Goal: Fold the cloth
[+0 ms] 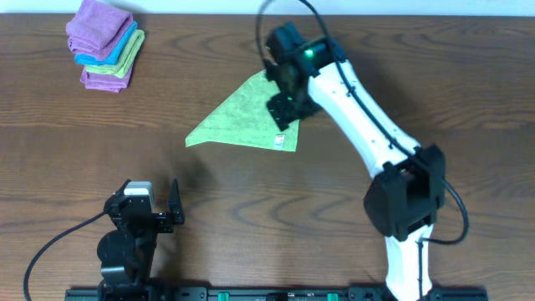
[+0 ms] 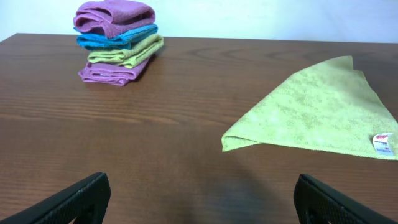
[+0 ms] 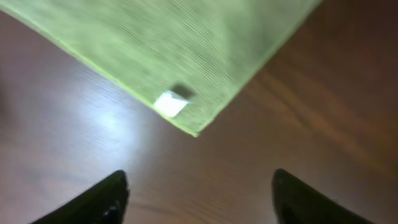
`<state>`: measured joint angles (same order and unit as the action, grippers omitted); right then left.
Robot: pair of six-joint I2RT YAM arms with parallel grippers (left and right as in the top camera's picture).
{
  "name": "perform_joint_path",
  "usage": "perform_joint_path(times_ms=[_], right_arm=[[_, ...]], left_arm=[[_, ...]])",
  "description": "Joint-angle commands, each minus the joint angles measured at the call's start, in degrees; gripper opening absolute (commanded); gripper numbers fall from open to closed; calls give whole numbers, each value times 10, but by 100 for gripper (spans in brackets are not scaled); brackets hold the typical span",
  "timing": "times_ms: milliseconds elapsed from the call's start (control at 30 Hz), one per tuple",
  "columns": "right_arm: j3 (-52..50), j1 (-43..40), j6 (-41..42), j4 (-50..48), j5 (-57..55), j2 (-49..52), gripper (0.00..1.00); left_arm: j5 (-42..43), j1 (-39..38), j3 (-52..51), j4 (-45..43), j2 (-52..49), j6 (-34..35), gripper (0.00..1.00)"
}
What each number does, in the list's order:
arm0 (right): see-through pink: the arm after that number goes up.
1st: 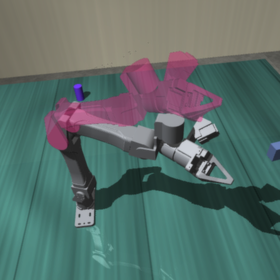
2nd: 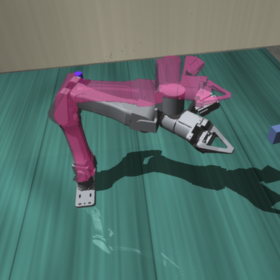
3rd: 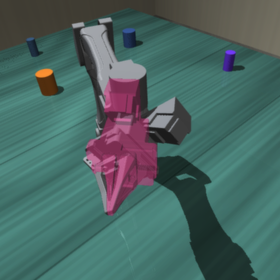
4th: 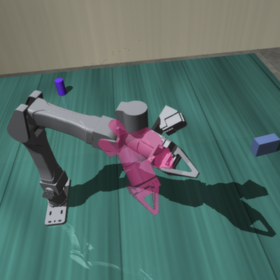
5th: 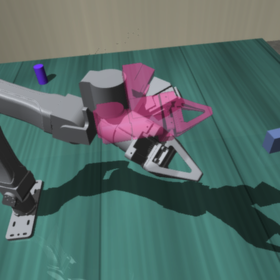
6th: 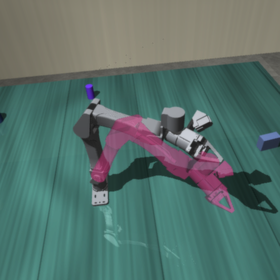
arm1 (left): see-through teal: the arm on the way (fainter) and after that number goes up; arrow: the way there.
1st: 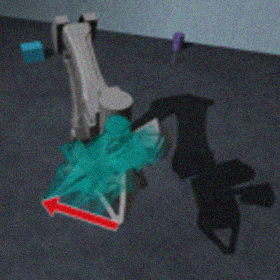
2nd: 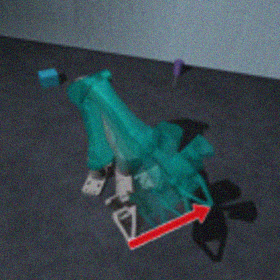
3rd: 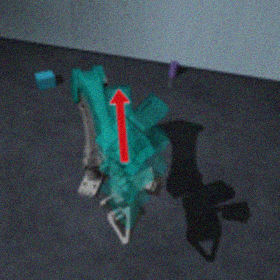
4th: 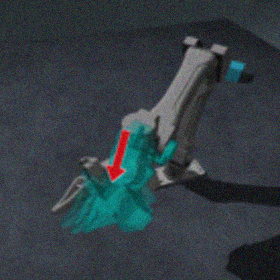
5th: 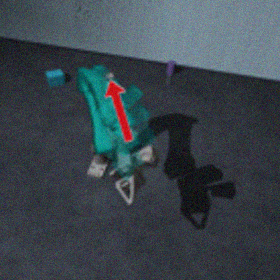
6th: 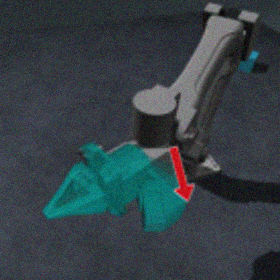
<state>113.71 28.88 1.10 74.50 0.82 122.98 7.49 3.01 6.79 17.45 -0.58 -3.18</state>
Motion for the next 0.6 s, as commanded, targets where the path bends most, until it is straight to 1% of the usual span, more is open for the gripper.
perform_joint_path(times_ms=[0,67,133,200,300,433,500,567], right_arm=[[-61,5,2,-32,31,-1,66],[-97,11,-2,-61,24,-1,65],[-129,16,-10,-86,24,-1,62],[-164,26,-13,-115,24,-1,61],[-191,39,-29,-151,24,-1,64],[-212,54,-57,-203,7,-1,64],[-220,59,-83,-227,-3,-1,64],[-226,61,-112,-246,-4,-1,61]], left_arm=[[-2,4,-14,3,3,2,95],[-2,4,-14,3,3,2,95],[-2,4,-14,3,3,2,95],[-2,4,-14,3,3,2,95],[-2,4,-14,3,3,2,95],[-2,4,-14,3,3,2,95],[-2,4,-14,3,3,2,95],[-2,4,-14,3,3,2,95]])
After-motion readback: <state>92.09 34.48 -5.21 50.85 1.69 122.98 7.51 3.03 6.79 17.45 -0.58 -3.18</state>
